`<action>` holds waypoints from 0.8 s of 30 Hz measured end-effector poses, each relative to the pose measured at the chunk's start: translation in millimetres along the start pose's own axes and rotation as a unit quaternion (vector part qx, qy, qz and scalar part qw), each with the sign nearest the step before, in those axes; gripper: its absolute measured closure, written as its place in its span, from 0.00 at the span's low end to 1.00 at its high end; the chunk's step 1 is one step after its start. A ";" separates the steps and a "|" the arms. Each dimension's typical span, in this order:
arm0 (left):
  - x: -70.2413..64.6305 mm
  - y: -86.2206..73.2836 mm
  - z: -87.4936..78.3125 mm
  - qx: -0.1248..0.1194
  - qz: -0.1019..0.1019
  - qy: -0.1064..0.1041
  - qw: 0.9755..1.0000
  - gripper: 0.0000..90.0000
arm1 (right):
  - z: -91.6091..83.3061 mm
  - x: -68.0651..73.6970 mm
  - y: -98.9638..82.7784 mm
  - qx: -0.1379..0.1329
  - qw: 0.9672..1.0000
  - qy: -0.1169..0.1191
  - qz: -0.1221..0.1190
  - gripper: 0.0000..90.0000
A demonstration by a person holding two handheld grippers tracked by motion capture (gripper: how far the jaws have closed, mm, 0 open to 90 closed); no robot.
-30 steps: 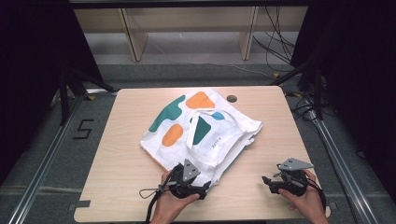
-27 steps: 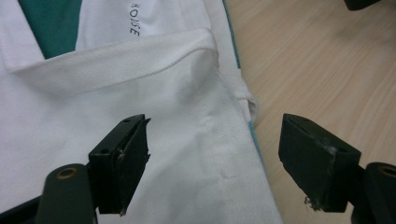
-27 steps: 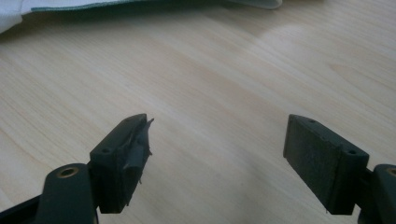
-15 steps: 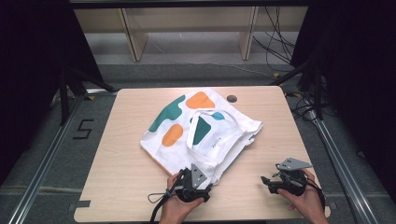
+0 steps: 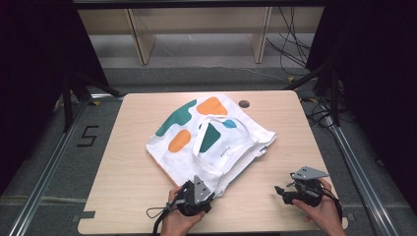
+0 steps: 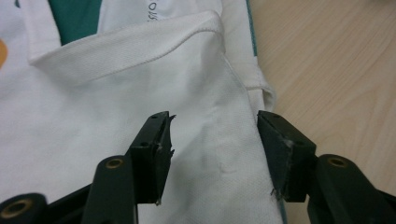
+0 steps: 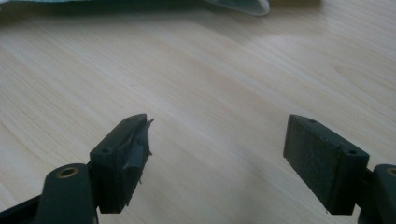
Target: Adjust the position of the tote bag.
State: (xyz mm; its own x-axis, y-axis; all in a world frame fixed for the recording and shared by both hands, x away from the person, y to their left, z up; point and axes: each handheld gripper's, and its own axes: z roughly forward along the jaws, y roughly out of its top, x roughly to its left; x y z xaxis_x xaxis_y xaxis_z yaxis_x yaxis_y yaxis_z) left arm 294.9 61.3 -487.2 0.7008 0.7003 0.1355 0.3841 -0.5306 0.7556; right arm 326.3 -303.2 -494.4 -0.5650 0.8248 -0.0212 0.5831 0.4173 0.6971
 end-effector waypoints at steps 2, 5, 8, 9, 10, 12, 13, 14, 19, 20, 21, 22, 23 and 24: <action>4.9 -3.9 -5.4 -0.010 -0.014 0.000 1.000 0.65 | 0.1 -0.6 -0.4 0.000 1.000 -0.001 -0.014 0.26; 12.5 -9.5 -13.0 -0.009 0.007 0.014 1.000 0.71 | -0.8 0.2 -0.1 0.002 1.000 0.000 -0.001 0.26; 18.5 -14.3 -20.2 -0.007 0.020 0.018 1.000 0.89 | 1.5 -1.9 0.0 0.001 1.000 0.003 -0.022 0.26; 20.3 -16.1 -22.4 -0.007 0.027 0.023 0.999 0.89 | 1.5 -1.9 0.0 0.001 1.000 0.003 -0.022 0.26; 22.7 -19.1 -27.3 -0.005 0.042 0.037 0.998 0.93 | 1.0 -1.9 -0.1 0.002 1.000 0.005 -0.023 0.26; 27.6 -24.9 -32.8 0.002 0.053 0.045 0.998 0.97 | 1.3 -1.4 0.2 0.000 1.000 0.002 -0.014 0.26; 30.6 -29.1 -35.5 0.003 0.047 0.048 0.998 0.97 | 1.6 -1.9 0.4 -0.001 1.000 0.003 -0.017 0.26; 35.0 -33.2 -38.3 0.007 0.046 0.048 0.998 0.97 | 1.2 -1.2 0.1 0.001 1.000 0.003 -0.013 0.26; 55.3 -50.3 -52.3 0.007 0.017 0.068 0.998 0.97 | 1.9 -2.1 0.6 -0.003 1.000 0.001 -0.020 0.26; 59.0 -52.5 -54.7 0.007 0.012 0.071 0.997 0.97 | 1.9 -1.8 0.5 -0.004 1.000 0.003 -0.024 0.26; 62.6 -54.9 -56.5 0.009 0.007 0.070 0.997 0.97 | 0.9 -0.3 0.1 0.001 1.000 0.003 -0.014 0.27; 66.5 -57.7 -58.9 0.012 0.003 0.073 0.997 0.97 | 0.3 -0.7 0.4 0.004 1.000 0.001 -0.016 0.27; 68.6 -59.2 -59.5 0.011 -0.003 0.077 0.997 0.97 | 1.5 -1.6 0.8 -0.008 1.000 -0.001 -0.023 0.27; 71.5 -61.1 -60.3 0.009 -0.007 0.079 0.997 0.97 | 0.5 -0.8 1.9 -0.005 1.000 0.000 -0.017 0.27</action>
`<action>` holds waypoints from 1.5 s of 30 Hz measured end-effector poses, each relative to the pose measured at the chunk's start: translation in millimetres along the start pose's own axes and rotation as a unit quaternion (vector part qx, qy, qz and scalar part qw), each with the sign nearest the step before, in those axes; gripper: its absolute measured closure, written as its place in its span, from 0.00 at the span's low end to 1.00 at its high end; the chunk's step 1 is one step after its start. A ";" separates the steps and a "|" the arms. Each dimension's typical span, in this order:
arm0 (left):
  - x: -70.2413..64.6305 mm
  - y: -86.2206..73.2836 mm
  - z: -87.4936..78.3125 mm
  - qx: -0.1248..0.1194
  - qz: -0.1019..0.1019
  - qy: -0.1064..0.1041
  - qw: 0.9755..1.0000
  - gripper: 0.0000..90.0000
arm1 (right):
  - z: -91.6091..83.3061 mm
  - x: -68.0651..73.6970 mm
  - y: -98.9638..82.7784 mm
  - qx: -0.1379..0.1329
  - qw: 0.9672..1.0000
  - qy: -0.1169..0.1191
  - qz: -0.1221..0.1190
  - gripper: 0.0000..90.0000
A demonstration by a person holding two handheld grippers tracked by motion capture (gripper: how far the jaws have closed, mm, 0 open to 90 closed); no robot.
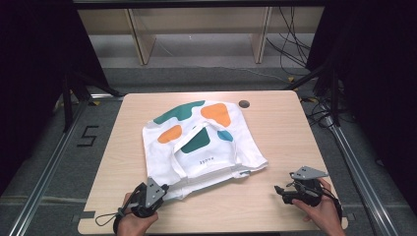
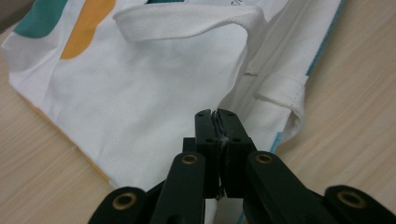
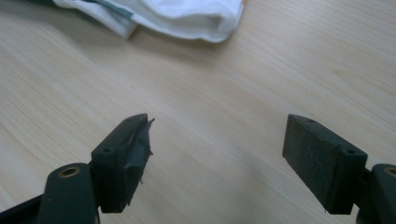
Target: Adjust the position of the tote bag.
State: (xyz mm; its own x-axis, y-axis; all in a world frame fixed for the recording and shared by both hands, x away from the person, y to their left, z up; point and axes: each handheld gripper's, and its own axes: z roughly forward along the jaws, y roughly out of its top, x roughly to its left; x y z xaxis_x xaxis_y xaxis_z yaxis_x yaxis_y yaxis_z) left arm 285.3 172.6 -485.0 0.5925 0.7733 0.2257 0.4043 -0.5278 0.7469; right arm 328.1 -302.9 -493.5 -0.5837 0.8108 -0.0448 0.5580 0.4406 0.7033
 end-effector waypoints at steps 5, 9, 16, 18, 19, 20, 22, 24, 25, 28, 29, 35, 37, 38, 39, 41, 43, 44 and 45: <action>13.4 -3.6 -1.1 -0.005 0.007 -0.003 1.000 0.95 | 0.5 0.6 2.9 -0.019 1.000 -0.006 -0.024 0.28; 11.0 -2.8 1.0 -0.008 -0.002 0.006 1.000 0.95 | 8.4 11.6 20.5 -0.043 0.998 0.006 -0.041 0.35; 12.3 -2.9 1.5 -0.006 0.002 0.000 1.000 0.95 | 31.2 33.9 53.9 -0.066 0.994 0.014 -0.090 0.42; 12.5 -3.1 0.8 -0.003 0.001 0.002 1.000 0.95 | 41.4 41.4 63.1 -0.065 0.992 0.011 -0.111 0.45; 14.4 -2.2 0.7 -0.003 0.015 0.002 1.000 0.95 | 45.3 44.3 66.2 -0.065 0.991 0.013 -0.114 0.46; 12.9 -2.2 2.0 -0.014 0.005 0.004 1.000 0.95 | 48.5 46.5 69.1 -0.064 0.991 0.016 -0.117 0.47; 12.1 -2.5 2.0 -0.013 0.001 0.005 1.000 0.94 | 53.5 51.1 72.9 -0.064 0.990 0.017 -0.124 0.47; 11.6 -2.9 1.6 -0.009 -0.003 0.004 1.000 0.94 | 57.4 54.9 74.8 -0.060 0.990 0.023 -0.125 0.47; 11.5 -2.7 1.3 -0.009 -0.003 0.004 1.000 0.94 | 61.0 57.8 76.1 -0.057 0.989 0.024 -0.131 0.48; 8.9 -3.5 1.5 -0.009 -0.023 0.006 1.000 0.94 | 65.3 59.1 77.6 -0.050 0.989 0.019 -0.138 0.48; 10.0 -3.3 2.0 -0.008 -0.015 0.002 1.000 0.94 | 68.1 58.2 78.4 -0.048 0.988 0.019 -0.145 0.49; 10.3 -3.1 2.0 -0.009 -0.013 0.002 1.000 0.94 | 77.3 52.2 77.3 -0.019 0.990 -0.006 -0.142 0.50; 10.9 -3.7 -0.1 0.001 -0.011 0.012 1.000 0.94 | 78.2 48.3 76.0 -0.014 0.987 -0.020 -0.158 0.50; 10.1 -4.1 1.0 -0.009 -0.023 0.009 1.000 0.94 | 78.7 47.3 74.7 -0.010 0.987 -0.026 -0.160 0.50; 11.5 -4.1 0.2 -0.002 -0.016 0.011 1.000 0.94 | 77.4 42.1 71.5 0.002 0.987 -0.040 -0.156 0.51; 12.0 -5.0 -0.6 0.004 -0.014 0.010 1.000 0.94 | 77.2 37.5 70.6 0.001 0.983 -0.064 -0.170 0.52; 10.6 -5.9 0.5 -0.005 -0.021 0.011 1.000 0.94 | 78.0 27.1 67.5 0.011 0.981 -0.092 -0.170 0.54; 13.1 -5.1 1.2 -0.001 0.003 0.010 1.000 0.93 | 78.6 22.9 66.8 0.015 0.983 -0.090 -0.160 0.55; 10.3 -4.9 2.0 -0.006 -0.008 0.011 1.000 0.92 | 79.0 19.6 65.3 0.008 0.986 -0.082 -0.143 0.60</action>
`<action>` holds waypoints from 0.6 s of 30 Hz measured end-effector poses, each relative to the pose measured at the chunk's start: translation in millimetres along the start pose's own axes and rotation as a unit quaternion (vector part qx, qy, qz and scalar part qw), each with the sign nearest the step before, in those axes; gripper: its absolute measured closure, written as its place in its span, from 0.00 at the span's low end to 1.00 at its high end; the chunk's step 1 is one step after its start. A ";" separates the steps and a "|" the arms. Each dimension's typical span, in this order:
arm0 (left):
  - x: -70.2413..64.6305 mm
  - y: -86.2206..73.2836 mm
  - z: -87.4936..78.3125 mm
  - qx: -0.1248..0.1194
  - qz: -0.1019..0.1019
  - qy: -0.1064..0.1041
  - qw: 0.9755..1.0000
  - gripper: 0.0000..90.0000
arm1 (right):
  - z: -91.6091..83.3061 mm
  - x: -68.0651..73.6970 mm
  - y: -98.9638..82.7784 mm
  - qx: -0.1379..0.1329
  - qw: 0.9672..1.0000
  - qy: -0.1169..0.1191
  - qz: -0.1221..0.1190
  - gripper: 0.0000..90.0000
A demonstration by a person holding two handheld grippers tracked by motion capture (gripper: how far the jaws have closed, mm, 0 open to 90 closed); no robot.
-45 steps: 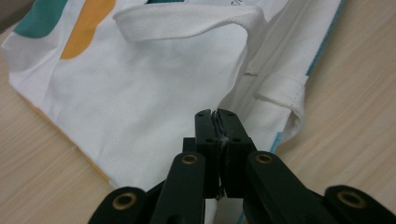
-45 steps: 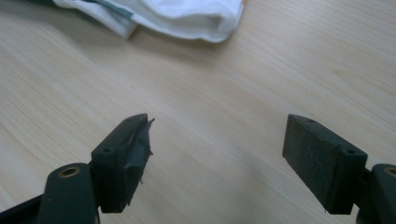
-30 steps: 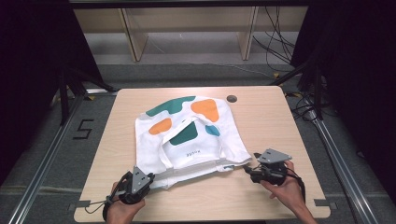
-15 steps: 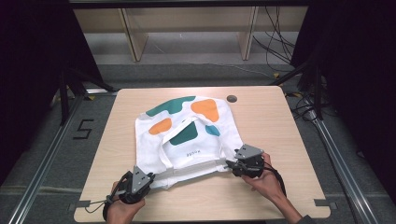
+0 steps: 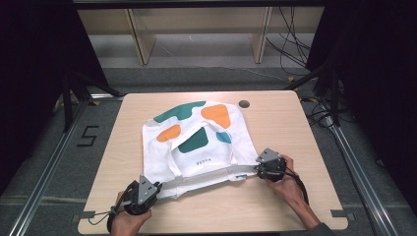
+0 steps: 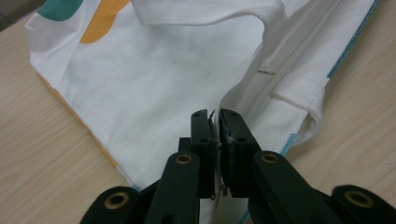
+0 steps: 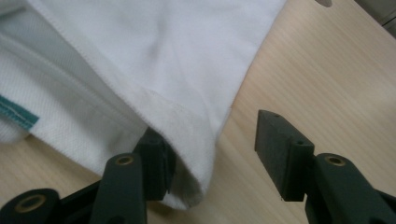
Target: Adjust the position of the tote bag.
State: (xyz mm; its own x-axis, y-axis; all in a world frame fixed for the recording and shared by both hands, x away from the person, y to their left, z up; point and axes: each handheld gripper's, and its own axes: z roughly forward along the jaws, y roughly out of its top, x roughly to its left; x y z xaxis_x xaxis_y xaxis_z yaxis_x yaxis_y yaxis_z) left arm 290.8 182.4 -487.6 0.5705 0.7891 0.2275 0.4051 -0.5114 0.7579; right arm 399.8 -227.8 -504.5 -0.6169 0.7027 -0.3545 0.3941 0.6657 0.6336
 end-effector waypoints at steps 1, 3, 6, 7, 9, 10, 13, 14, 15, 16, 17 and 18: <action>0.7 0.1 -1.4 0.018 0.012 0.004 1.000 0.91 | 0.3 -3.1 -1.0 -0.005 1.000 0.008 0.005 0.65; 0.8 -1.8 0.6 0.012 0.024 0.000 1.000 0.87 | -0.1 -4.7 -1.5 -0.011 1.000 0.016 0.009 0.77; -0.9 -4.2 0.5 0.038 0.022 -0.004 0.999 0.77 | -2.0 -4.4 -1.0 -0.009 1.000 0.022 -0.008 0.87; -0.6 -5.3 2.0 0.028 0.023 0.001 0.999 0.75 | -3.3 -4.3 -1.1 -0.008 1.000 0.024 -0.006 0.87; -0.6 -6.1 0.1 0.025 0.016 0.002 1.000 0.68 | -6.6 -5.4 -1.4 -0.011 1.000 0.025 0.000 0.88; -0.6 -6.1 -2.4 0.022 0.014 -0.004 1.000 0.64 | -7.6 -6.3 -1.5 -0.013 1.000 0.026 -0.001 0.88; -3.4 -8.3 -4.7 0.024 0.017 0.000 1.000 0.57 | -12.6 -6.1 -4.0 -0.015 0.999 0.032 0.003 0.88; -5.2 -9.7 -4.9 0.030 0.007 0.000 1.000 0.56 | -14.3 -5.8 -5.7 -0.016 0.999 0.031 0.005 0.88; -6.5 -11.6 -4.1 0.026 -0.004 0.009 1.000 0.56 | -15.7 -5.6 -7.1 -0.013 0.999 0.032 0.002 0.88; -4.8 -12.3 -6.0 0.035 0.005 0.012 0.999 0.56 | -17.5 -4.2 -9.1 -0.008 0.999 0.037 0.005 0.88; -4.9 -13.5 -5.1 0.029 -0.005 0.018 0.999 0.56 | -19.0 -3.7 -10.7 -0.008 0.999 0.039 0.002 0.88; -3.9 -14.3 -4.5 0.025 -0.010 0.020 0.999 0.56 | -21.9 -2.2 -12.3 -0.005 0.999 0.042 0.003 0.88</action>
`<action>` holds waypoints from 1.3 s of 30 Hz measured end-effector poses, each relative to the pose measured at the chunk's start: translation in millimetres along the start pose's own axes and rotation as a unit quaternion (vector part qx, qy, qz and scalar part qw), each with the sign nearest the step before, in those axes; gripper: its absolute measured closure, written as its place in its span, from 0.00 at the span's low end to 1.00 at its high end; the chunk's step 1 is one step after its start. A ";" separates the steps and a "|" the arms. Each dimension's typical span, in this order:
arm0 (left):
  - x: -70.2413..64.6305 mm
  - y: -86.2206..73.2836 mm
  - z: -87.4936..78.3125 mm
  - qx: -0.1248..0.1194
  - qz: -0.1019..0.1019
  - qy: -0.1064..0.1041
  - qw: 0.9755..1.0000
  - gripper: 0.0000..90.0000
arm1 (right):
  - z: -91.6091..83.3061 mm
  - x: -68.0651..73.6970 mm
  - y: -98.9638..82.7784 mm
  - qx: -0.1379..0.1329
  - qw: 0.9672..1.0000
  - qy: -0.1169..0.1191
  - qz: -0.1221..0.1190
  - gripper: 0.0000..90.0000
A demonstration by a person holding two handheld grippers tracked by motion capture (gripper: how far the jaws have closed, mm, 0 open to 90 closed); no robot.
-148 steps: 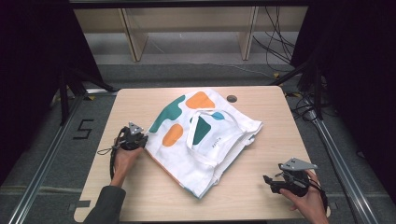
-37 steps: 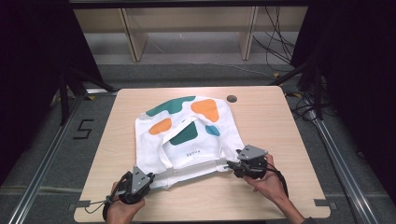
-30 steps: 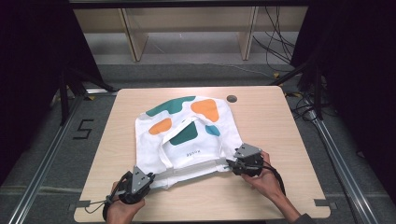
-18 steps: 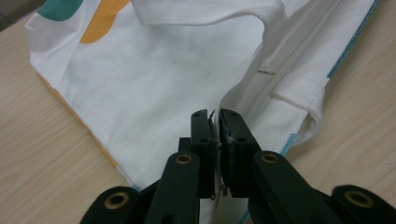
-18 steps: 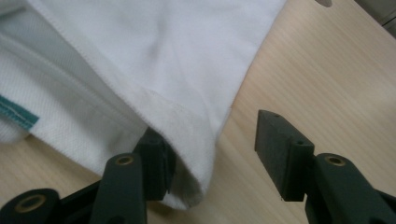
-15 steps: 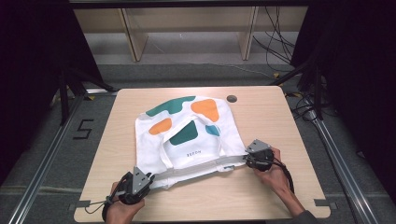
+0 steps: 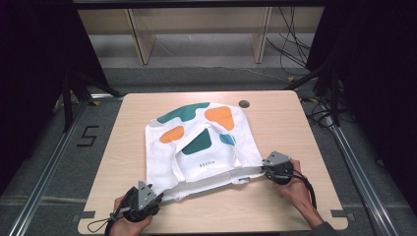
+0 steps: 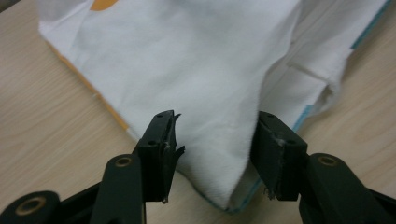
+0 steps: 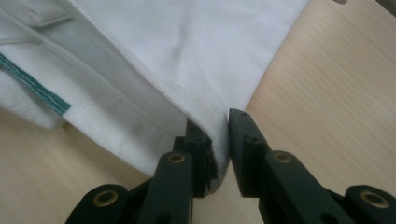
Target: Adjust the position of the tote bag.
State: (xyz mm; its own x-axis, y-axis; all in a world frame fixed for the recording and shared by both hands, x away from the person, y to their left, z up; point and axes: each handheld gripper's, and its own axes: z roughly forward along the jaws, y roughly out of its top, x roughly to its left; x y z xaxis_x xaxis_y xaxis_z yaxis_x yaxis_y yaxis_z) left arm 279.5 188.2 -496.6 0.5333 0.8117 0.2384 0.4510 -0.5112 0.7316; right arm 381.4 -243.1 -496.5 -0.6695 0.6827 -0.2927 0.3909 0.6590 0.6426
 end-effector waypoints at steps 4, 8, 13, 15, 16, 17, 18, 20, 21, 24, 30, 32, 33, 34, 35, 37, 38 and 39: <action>0.7 -1.5 -2.8 0.016 0.022 0.014 1.000 0.54 | -12.6 6.6 -7.1 0.000 1.000 0.014 -0.001 0.87; -1.1 0.2 -0.2 0.025 0.047 0.040 0.998 0.51 | -24.6 13.8 -16.8 0.001 1.000 0.025 -0.001 0.87; -3.1 7.6 13.4 0.038 0.029 0.040 0.998 0.53 | -36.6 20.2 -26.0 -0.004 1.000 0.030 -0.008 0.86; 0.0 8.3 17.7 0.032 0.012 0.035 0.999 0.51 | -41.3 21.8 -28.4 -0.005 1.000 0.031 0.002 0.86; 2.9 8.3 18.9 0.033 0.005 0.030 0.999 0.52 | -42.3 22.1 -29.6 -0.008 0.999 0.031 0.002 0.86; 6.3 7.6 20.9 0.025 -0.011 0.020 0.999 0.52 | -42.5 22.2 -30.3 -0.009 0.999 0.034 -0.003 0.86; 8.5 7.1 20.8 0.028 -0.009 0.024 0.999 0.54 | -42.7 22.8 -31.1 -0.010 0.999 0.034 0.000 0.86; 9.4 6.1 19.4 0.020 -0.011 0.029 0.999 0.59 | -42.5 24.3 -30.5 -0.010 0.999 0.036 0.005 0.86; 7.9 7.5 17.3 0.029 0.013 0.039 0.999 0.62 | -41.9 24.3 -29.8 -0.013 0.999 0.035 0.004 0.85; -1.6 12.1 19.0 0.035 0.065 0.059 0.996 0.74 | -39.2 25.4 -27.8 -0.017 1.000 0.022 0.004 0.74; -1.2 12.3 17.8 0.019 0.079 0.049 0.996 0.88 | -28.9 32.2 -19.9 -0.012 1.000 0.005 -0.013 0.67; -0.7 12.8 16.5 0.022 0.082 0.047 0.995 0.89 | -23.1 35.1 -16.2 -0.005 0.999 0.006 -0.034 0.73; 0.7 13.1 16.5 0.024 0.077 0.040 0.996 0.89 | -21.5 35.4 -15.1 -0.001 0.999 0.009 -0.044 0.76; 1.2 13.1 16.7 0.022 0.073 0.039 0.996 0.89 | -19.2 33.6 -14.2 -0.001 0.998 0.004 -0.060 0.82; 1.8 12.7 16.7 0.020 0.069 0.037 0.997 0.89 | -19.7 33.7 -14.9 0.002 0.998 0.002 -0.059 0.87; 0.9 12.1 16.3 0.009 0.071 0.042 0.997 0.89 | -21.9 30.8 -15.7 -0.002 0.997 0.003 -0.073 0.92; -0.5 13.2 15.5 0.001 0.076 0.042 0.996 0.90 | -23.9 32.1 -16.2 0.002 0.998 0.005 -0.061 0.94; -1.3 14.3 14.5 -0.001 0.081 0.047 0.996 0.91 | -26.4 30.1 -15.2 -0.008 0.997 0.002 -0.076 0.95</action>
State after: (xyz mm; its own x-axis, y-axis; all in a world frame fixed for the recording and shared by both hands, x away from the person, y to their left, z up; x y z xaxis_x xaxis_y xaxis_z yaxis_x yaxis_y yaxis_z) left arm 295.7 175.7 -495.7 0.5298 0.7411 0.4124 0.3633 -0.6377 0.6792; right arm 338.7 -240.9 -496.4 -0.7224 0.5746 -0.3846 0.2751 0.7492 0.6025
